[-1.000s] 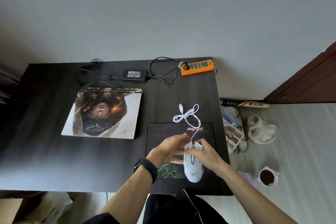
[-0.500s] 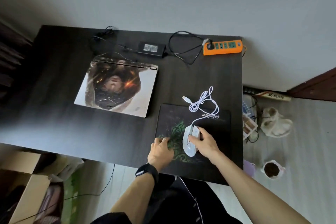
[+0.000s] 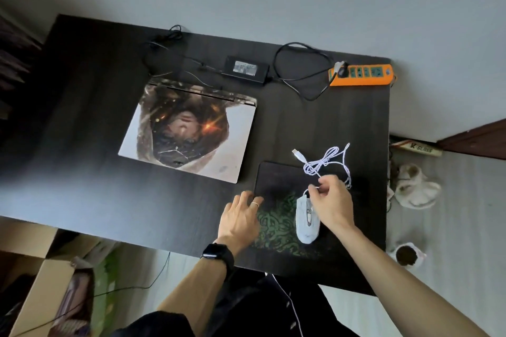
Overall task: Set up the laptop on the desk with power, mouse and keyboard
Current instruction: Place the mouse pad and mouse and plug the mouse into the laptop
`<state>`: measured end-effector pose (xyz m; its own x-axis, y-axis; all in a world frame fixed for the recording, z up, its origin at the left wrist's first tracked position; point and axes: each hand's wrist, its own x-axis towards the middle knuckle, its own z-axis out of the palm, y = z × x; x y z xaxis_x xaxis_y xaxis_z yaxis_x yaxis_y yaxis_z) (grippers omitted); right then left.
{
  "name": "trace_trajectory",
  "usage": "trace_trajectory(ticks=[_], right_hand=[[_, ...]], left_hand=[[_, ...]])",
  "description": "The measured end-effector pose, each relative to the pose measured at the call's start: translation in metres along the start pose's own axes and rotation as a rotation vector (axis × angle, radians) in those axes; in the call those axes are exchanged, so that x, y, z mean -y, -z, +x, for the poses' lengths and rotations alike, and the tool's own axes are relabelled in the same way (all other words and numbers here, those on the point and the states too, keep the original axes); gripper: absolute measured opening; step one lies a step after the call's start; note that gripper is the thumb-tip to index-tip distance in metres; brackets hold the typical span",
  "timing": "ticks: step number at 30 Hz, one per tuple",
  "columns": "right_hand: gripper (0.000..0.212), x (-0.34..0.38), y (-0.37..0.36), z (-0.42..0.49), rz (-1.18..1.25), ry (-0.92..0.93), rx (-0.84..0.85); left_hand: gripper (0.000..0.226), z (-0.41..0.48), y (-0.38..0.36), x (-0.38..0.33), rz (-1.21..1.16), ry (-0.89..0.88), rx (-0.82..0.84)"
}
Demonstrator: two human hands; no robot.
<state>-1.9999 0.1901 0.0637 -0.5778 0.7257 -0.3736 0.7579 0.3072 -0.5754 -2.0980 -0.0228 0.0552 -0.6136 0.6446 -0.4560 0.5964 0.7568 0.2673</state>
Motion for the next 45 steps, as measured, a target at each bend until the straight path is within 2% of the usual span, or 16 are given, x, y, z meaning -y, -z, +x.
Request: trace_trajectory(ticks=[2,4,8,10,13,15,19,21,25,30,32,37,45], right_hand=[[0.022,0.022,-0.005,0.023,-0.002,0.037,-0.049],[0.030,0.041,-0.014,0.043,-0.044,0.011,-0.058],[0.042,0.054,-0.031,0.068,-0.256,-0.087,0.051],[0.037,0.050,-0.039,0.076,-0.346,-0.091,0.083],[0.020,0.039,-0.047,0.083,-0.366,0.069,0.062],[0.015,0.040,-0.051,0.082,-0.246,0.237,0.015],[0.023,0.065,-0.051,0.060,-0.045,0.527,-0.127],[0.028,0.076,-0.054,0.047,0.043,0.577,-0.108],[0.022,0.084,-0.068,0.035,0.148,0.570,-0.121],[0.017,0.084,-0.078,0.031,0.129,0.580,-0.143],[0.016,0.088,-0.079,0.030,0.131,0.508,-0.082],[0.018,0.087,-0.077,0.042,0.194,0.167,0.132],[0.016,0.075,-0.062,0.063,0.272,0.152,0.226]], left_hand=[[0.055,0.012,0.014,0.016,0.053,-0.063,-0.071],[0.059,0.027,0.027,0.037,0.102,-0.083,-0.107],[0.075,0.054,0.051,0.073,0.197,-0.036,0.000],[0.079,0.065,0.058,0.087,0.224,-0.012,0.049],[0.077,0.075,0.065,0.096,0.173,0.010,0.054],[0.076,0.079,0.067,0.095,0.115,0.025,0.067],[0.072,0.083,0.074,0.089,0.073,0.049,0.053],[0.069,0.084,0.076,0.089,0.076,0.056,0.045],[0.069,0.083,0.077,0.088,0.076,0.054,0.041],[0.069,0.084,0.078,0.088,0.088,0.050,0.046],[0.069,0.085,0.077,0.089,0.110,0.043,0.040],[0.069,0.084,0.073,0.086,0.140,0.048,0.030],[0.068,0.086,0.063,0.072,0.123,0.130,0.030]])
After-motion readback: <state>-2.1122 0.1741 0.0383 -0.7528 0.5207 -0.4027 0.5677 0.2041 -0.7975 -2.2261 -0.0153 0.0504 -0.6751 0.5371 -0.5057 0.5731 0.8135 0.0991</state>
